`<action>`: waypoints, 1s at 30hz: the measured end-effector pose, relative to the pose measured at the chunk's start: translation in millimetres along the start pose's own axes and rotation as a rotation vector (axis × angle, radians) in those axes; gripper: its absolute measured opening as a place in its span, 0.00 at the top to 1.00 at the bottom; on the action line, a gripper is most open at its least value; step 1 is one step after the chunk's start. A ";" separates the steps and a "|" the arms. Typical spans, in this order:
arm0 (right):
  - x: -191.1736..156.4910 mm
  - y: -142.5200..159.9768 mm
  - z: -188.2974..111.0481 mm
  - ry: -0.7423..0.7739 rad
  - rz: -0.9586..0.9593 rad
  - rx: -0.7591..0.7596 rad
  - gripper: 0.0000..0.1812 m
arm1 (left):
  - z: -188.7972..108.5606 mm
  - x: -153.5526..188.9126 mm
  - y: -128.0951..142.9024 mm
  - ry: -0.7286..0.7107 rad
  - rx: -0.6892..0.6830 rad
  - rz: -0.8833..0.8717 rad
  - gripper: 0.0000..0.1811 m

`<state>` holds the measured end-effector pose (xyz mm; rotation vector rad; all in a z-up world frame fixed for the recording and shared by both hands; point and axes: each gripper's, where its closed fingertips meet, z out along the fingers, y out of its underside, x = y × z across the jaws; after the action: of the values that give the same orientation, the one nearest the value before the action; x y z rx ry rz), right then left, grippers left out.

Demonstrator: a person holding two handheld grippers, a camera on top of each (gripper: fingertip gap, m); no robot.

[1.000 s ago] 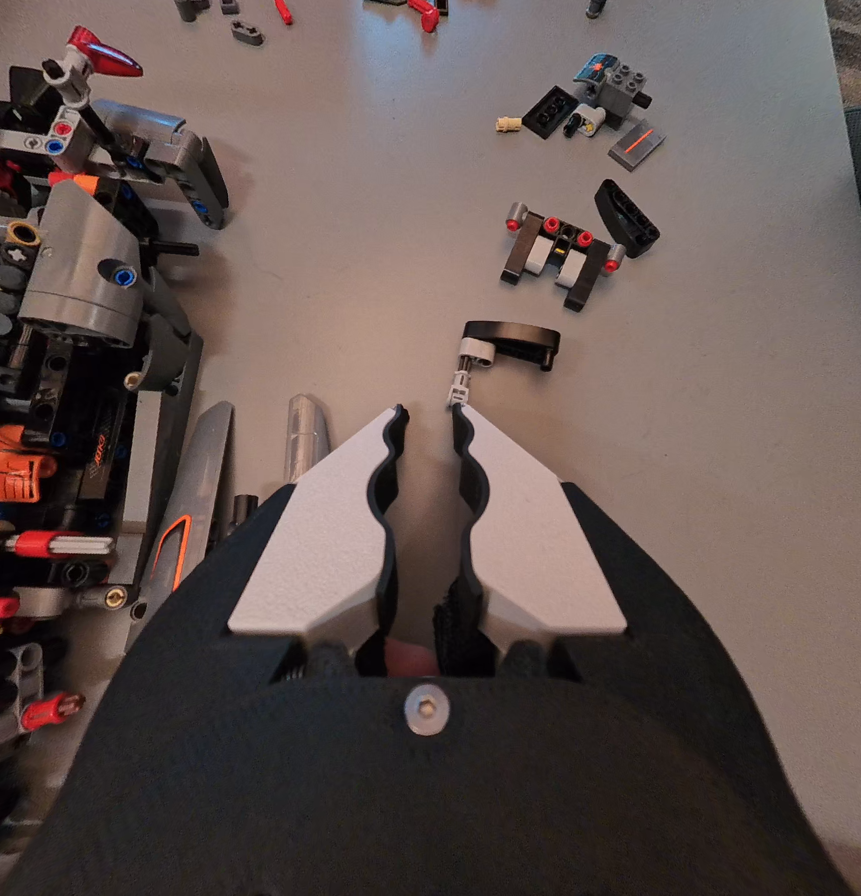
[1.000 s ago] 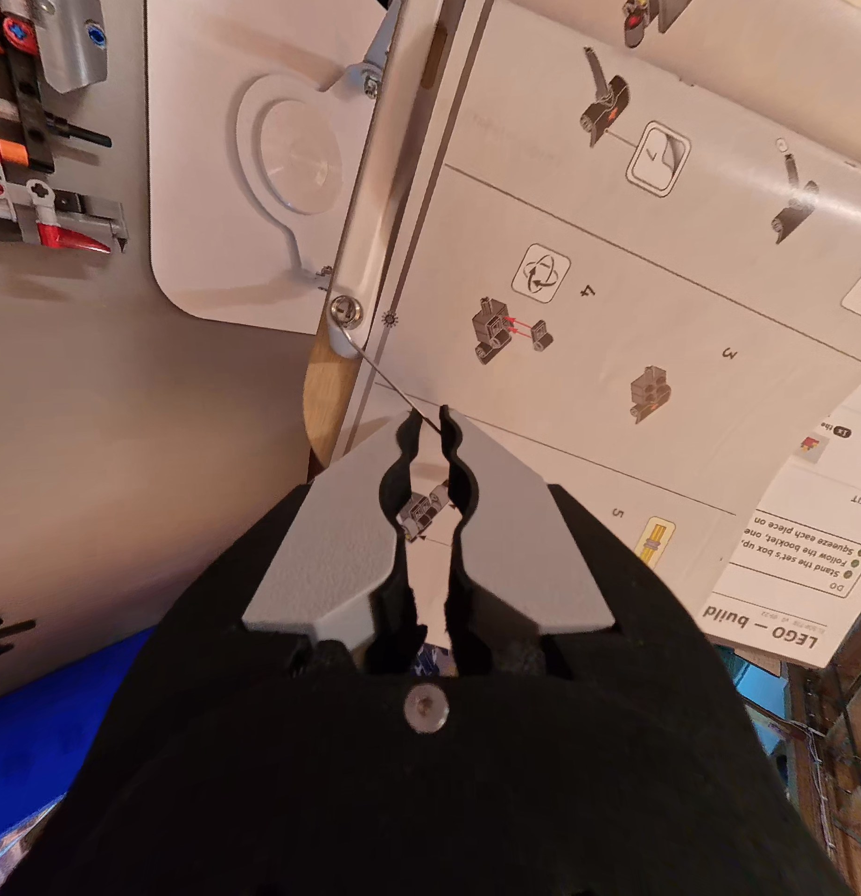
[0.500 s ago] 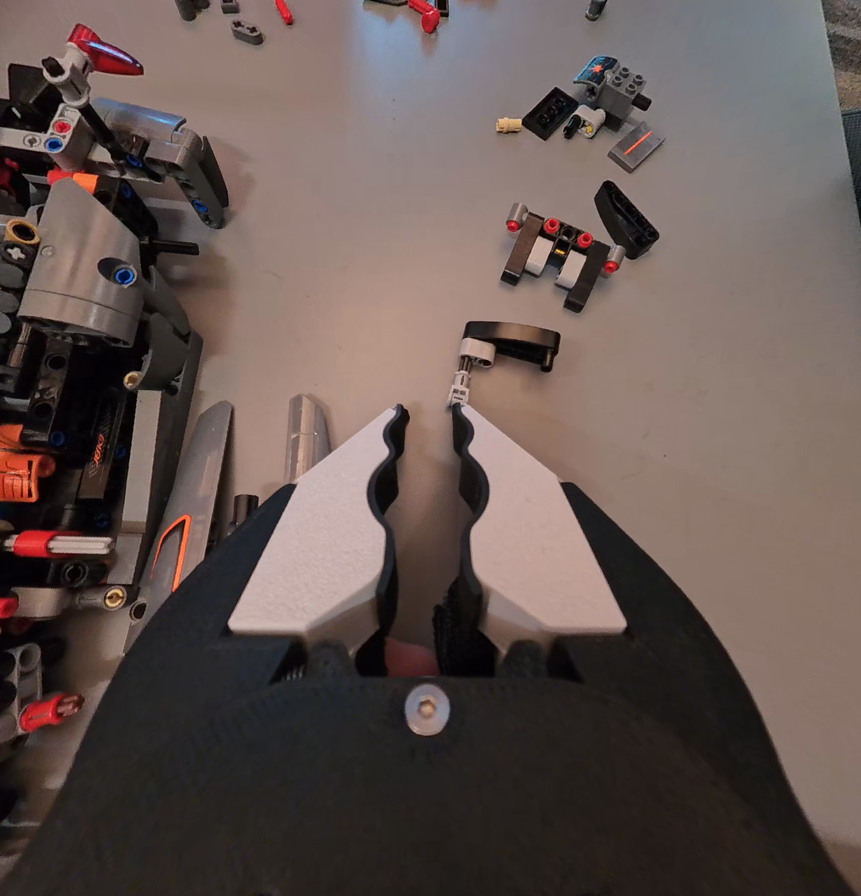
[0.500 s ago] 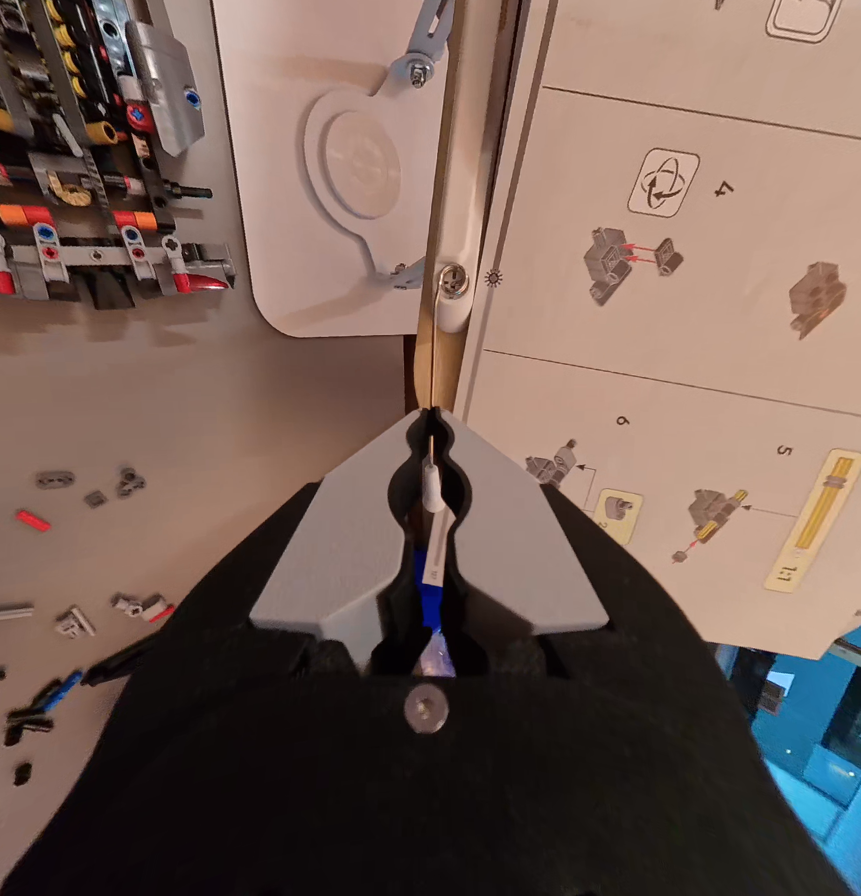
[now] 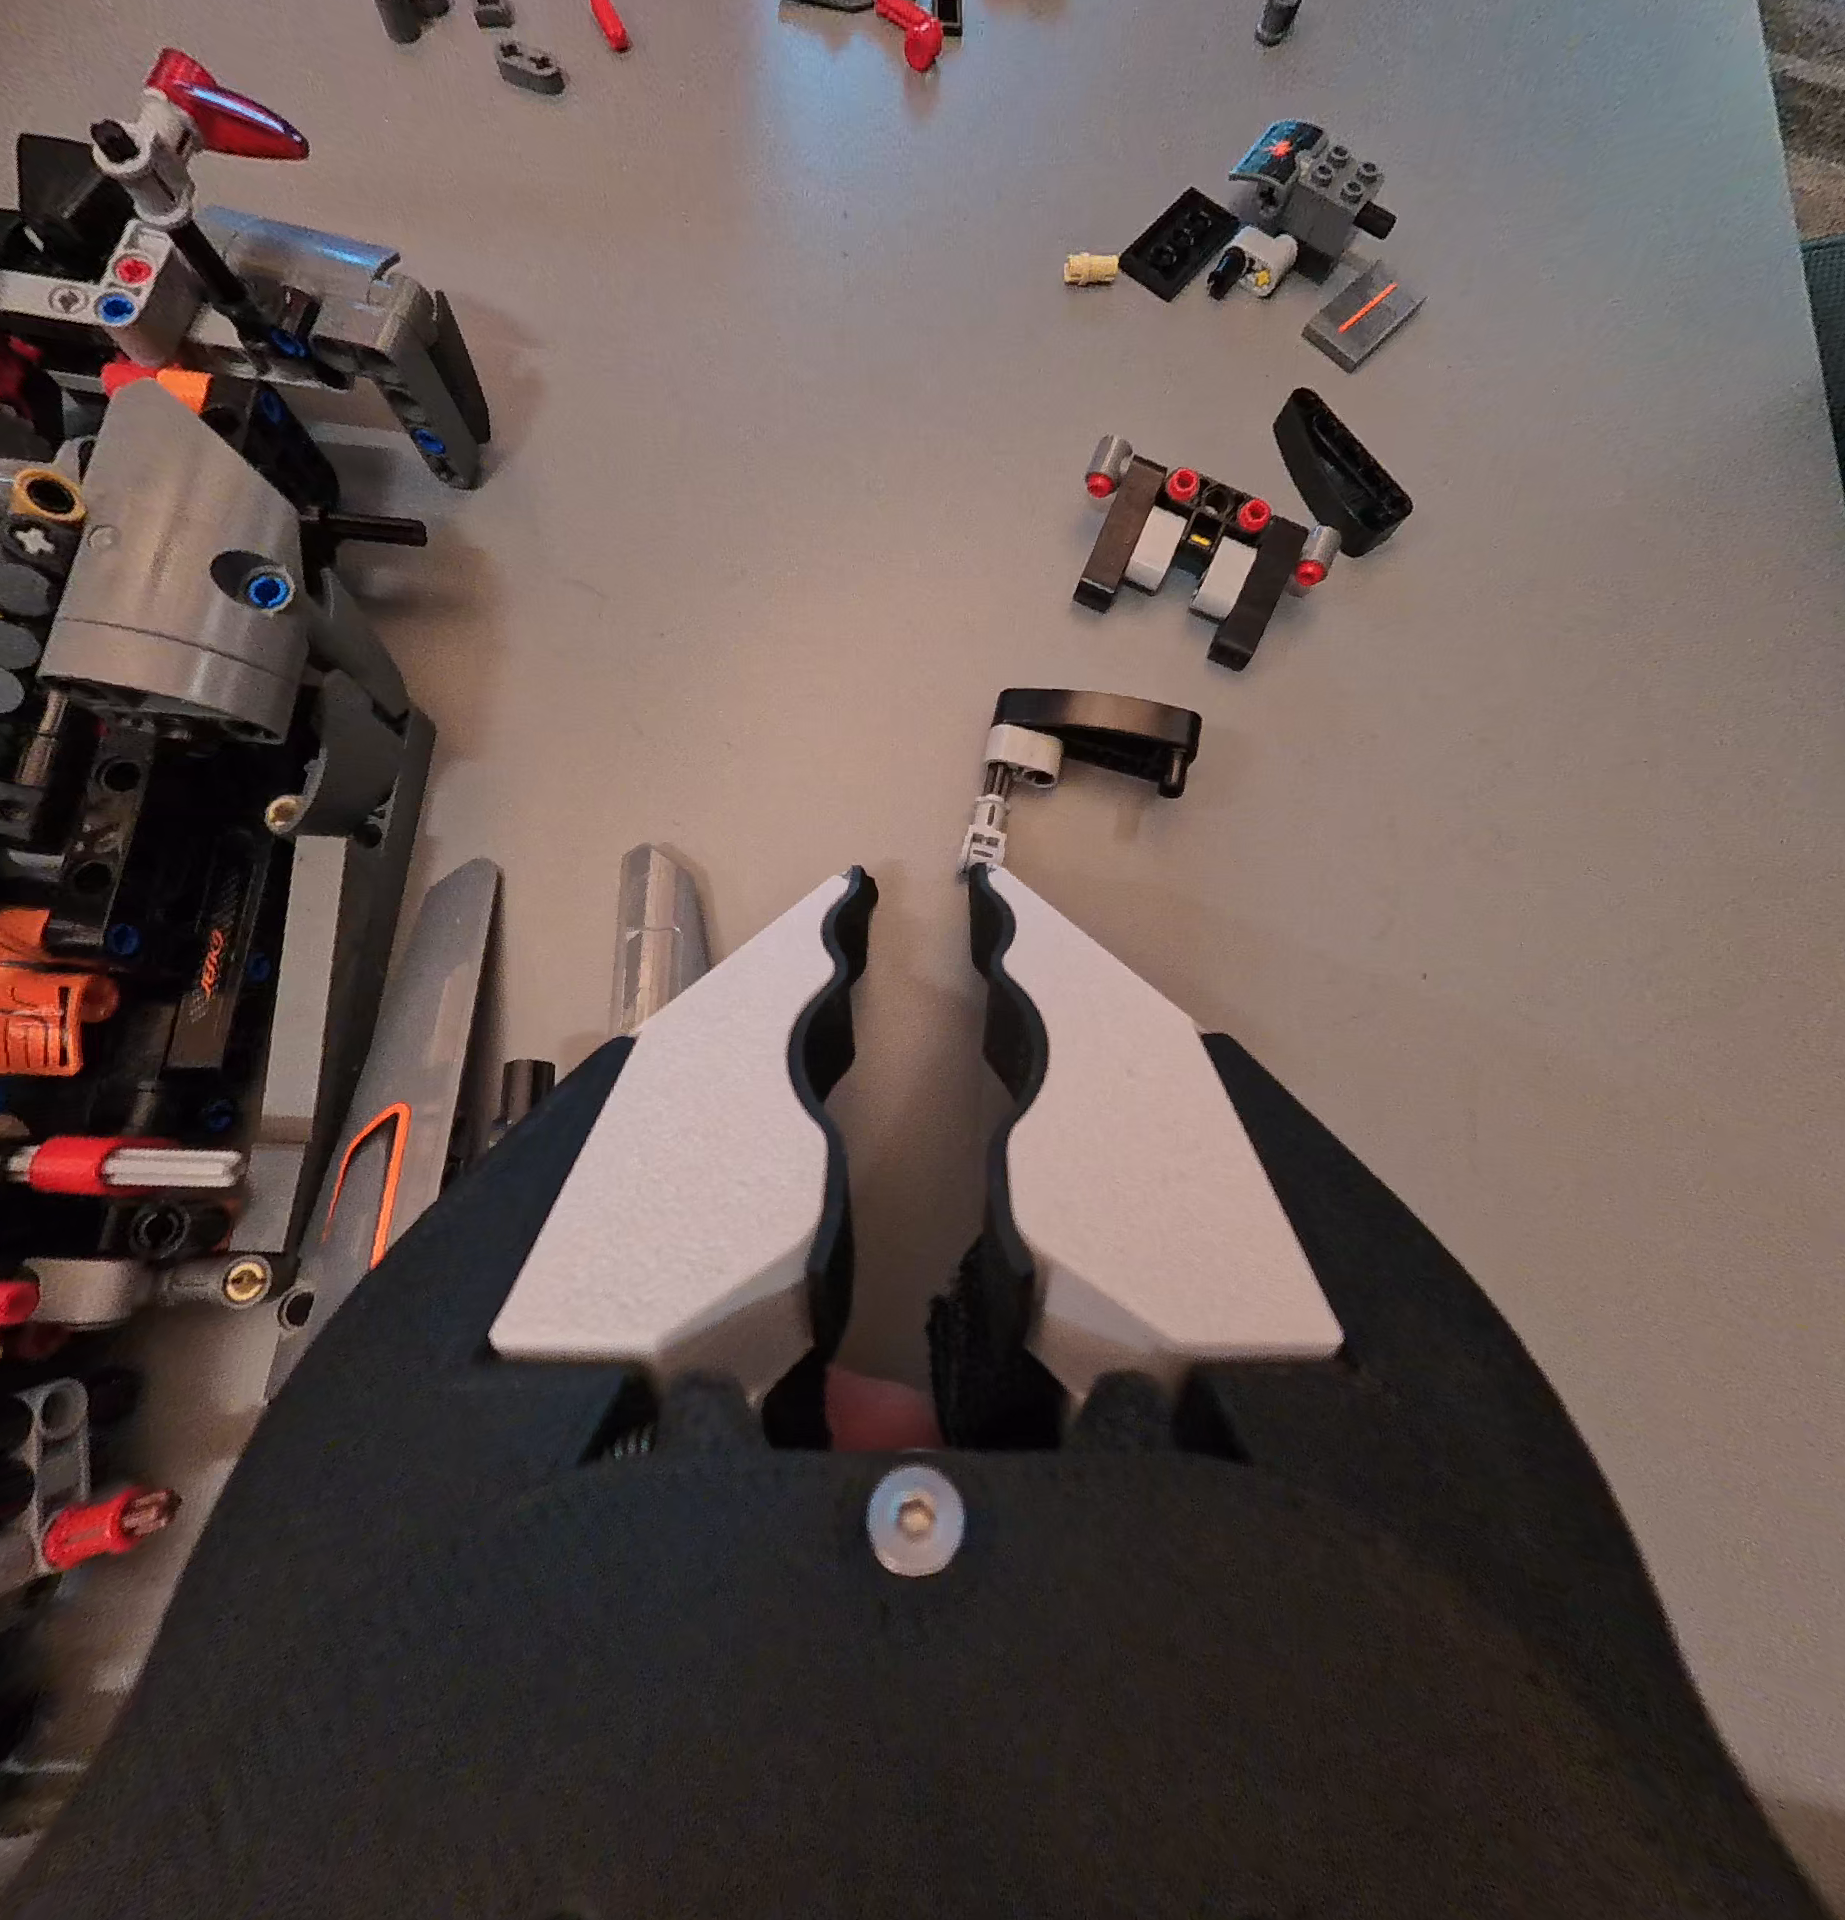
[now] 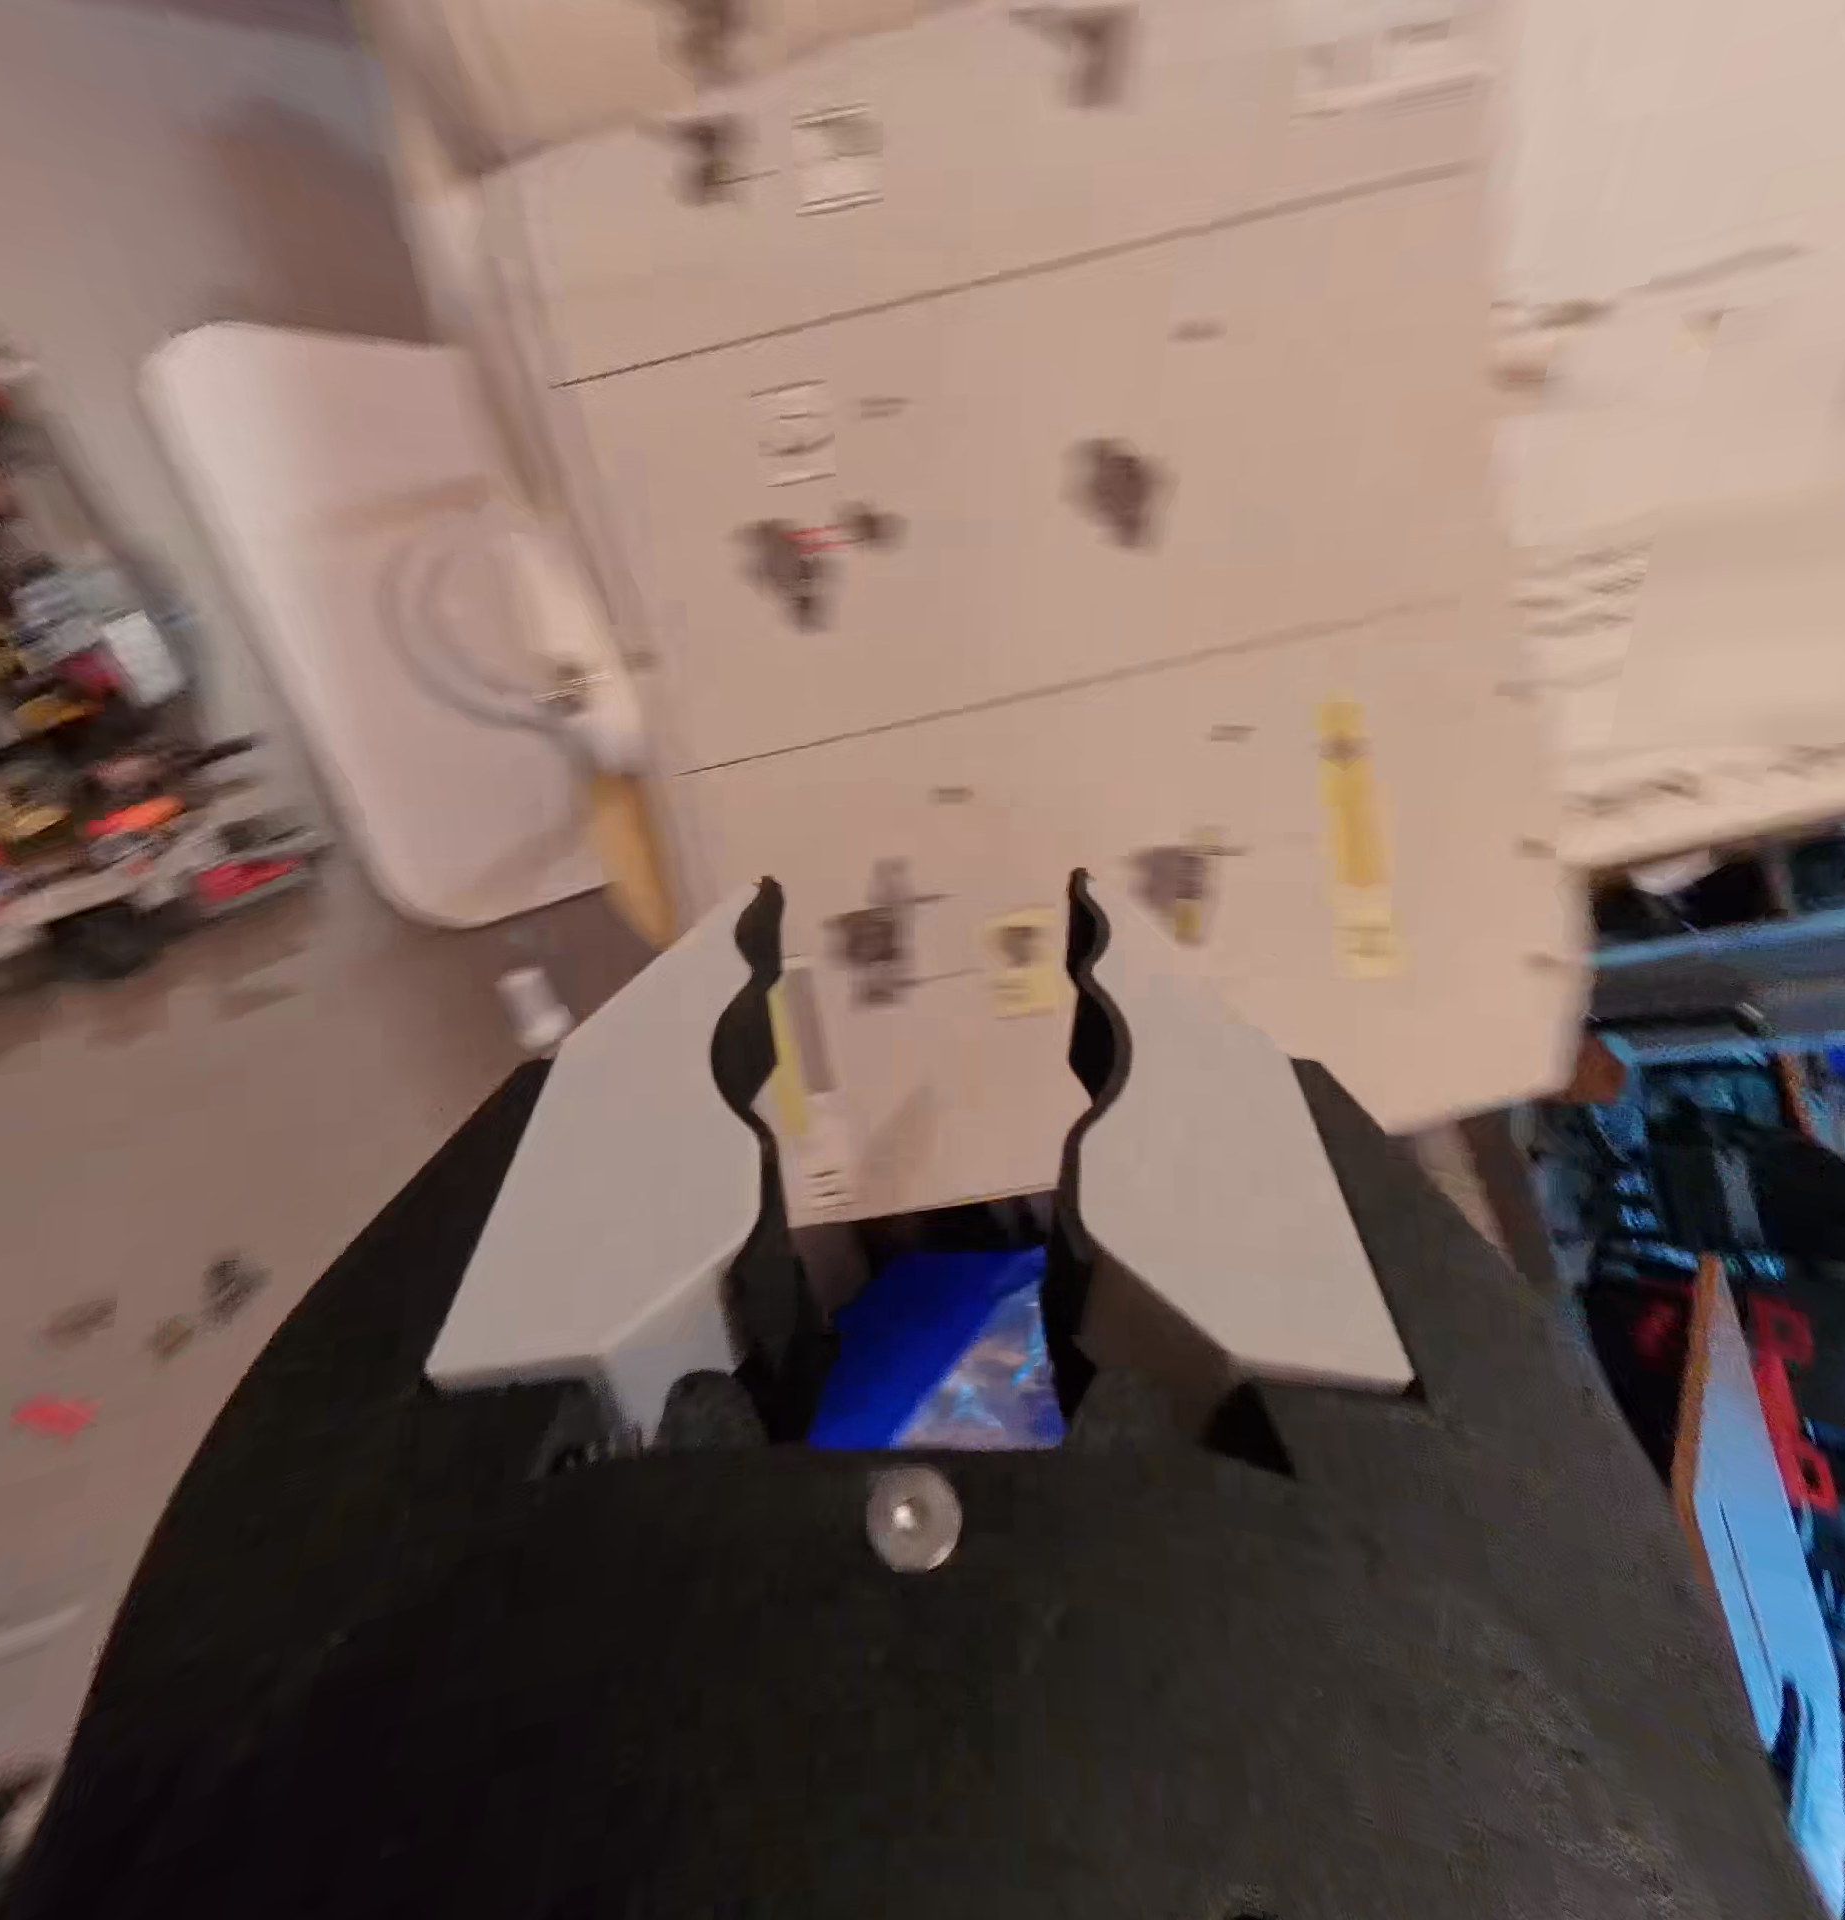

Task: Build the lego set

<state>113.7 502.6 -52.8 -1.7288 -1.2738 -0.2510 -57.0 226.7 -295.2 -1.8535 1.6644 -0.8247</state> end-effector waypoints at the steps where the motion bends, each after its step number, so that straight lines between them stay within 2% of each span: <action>1: 23.5 -0.9 1.7 0.056 0.044 0.024 0.62 | 0.0 0.0 0.0 0.000 0.000 0.000 0.90; 2: 43.9 0.9 4.7 0.093 0.090 0.037 0.55 | 0.0 0.0 0.0 -0.001 0.000 0.001 0.90; 5: 81.3 13.6 19.7 0.133 0.200 0.024 0.45 | 0.0 0.0 0.1 -0.002 0.000 0.001 0.90; 8: 87.0 17.9 33.1 0.115 0.240 0.030 0.48 | 0.0 0.0 0.0 -0.001 0.000 0.001 0.91; 15: 81.8 14.1 31.7 0.156 0.196 0.046 0.53 | 0.0 0.3 0.1 0.000 0.000 0.002 0.90; 21: 78.9 13.8 30.9 0.151 0.185 0.044 0.61 | 0.0 0.3 0.0 0.001 0.000 0.001 0.90; 26: 70.3 8.7 23.0 0.184 0.066 0.012 0.82 | 0.0 0.3 0.0 0.001 0.000 0.001 0.90; 30: 60.7 -9.3 11.0 0.169 0.042 0.068 0.91 | 0.1 0.3 0.1 0.002 0.000 0.000 0.90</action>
<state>128.8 549.8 -15.1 -1.6382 -1.1093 -0.3187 -56.9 226.4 -295.3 -1.8528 1.6658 -0.8265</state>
